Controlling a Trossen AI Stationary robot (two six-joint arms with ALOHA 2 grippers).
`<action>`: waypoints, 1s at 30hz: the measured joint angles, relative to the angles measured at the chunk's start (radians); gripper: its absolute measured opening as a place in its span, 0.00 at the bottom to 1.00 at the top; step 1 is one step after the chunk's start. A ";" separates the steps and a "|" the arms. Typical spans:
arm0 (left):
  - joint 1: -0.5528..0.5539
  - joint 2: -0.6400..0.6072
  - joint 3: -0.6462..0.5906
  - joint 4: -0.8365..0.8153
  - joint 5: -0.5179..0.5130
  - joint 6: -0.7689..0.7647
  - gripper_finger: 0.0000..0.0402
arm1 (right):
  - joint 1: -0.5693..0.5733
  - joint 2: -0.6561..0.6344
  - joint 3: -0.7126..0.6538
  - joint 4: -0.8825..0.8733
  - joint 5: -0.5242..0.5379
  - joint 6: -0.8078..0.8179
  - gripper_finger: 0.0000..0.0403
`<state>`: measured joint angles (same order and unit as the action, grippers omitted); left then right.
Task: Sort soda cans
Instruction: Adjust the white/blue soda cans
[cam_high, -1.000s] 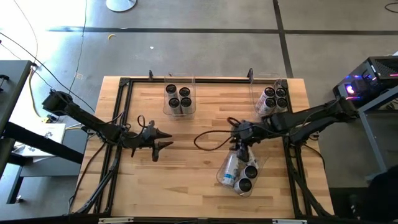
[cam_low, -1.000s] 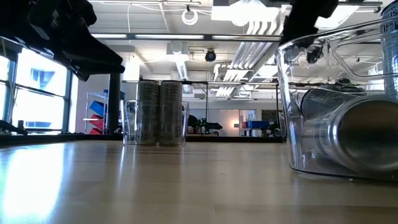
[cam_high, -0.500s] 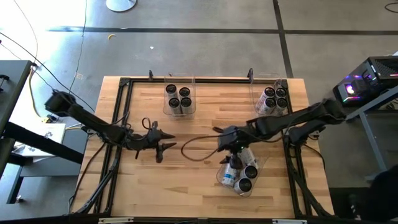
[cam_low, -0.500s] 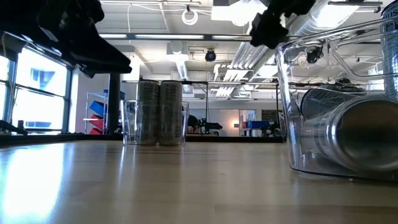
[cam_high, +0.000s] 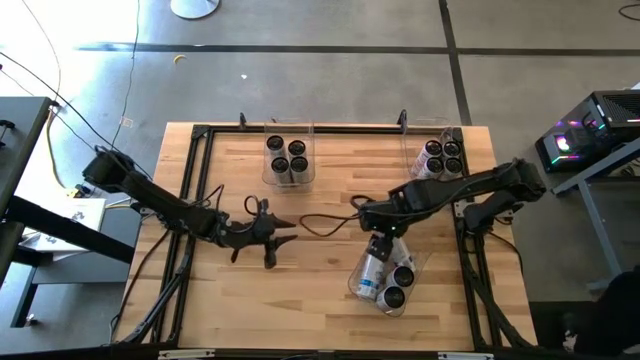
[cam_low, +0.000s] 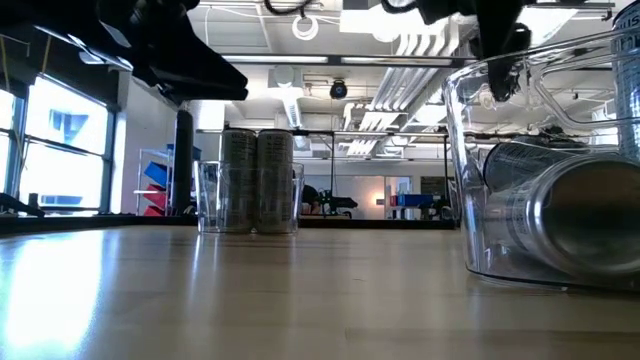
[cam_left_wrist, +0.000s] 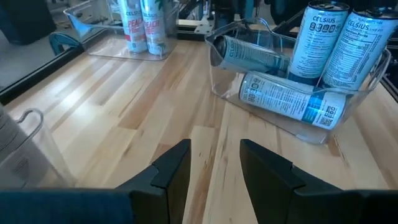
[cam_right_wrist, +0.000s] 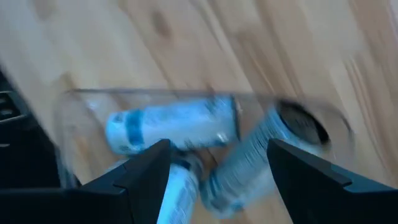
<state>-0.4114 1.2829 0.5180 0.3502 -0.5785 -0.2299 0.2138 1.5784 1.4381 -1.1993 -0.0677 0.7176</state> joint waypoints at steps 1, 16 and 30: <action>0.002 0.015 0.007 0.008 0.000 0.007 0.33 | 0.000 0.000 -0.005 -0.028 0.000 0.037 0.65; 0.189 0.240 0.100 0.195 0.332 0.227 0.33 | -0.012 0.000 -0.194 -0.010 -0.003 0.430 0.65; 0.269 0.256 0.109 0.242 0.499 0.314 0.33 | -0.031 -0.001 -0.277 0.071 0.034 0.490 0.65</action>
<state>-0.1426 1.5391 0.6270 0.5924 -0.0799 0.0837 0.1829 1.5776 1.1613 -1.1279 -0.0338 1.2072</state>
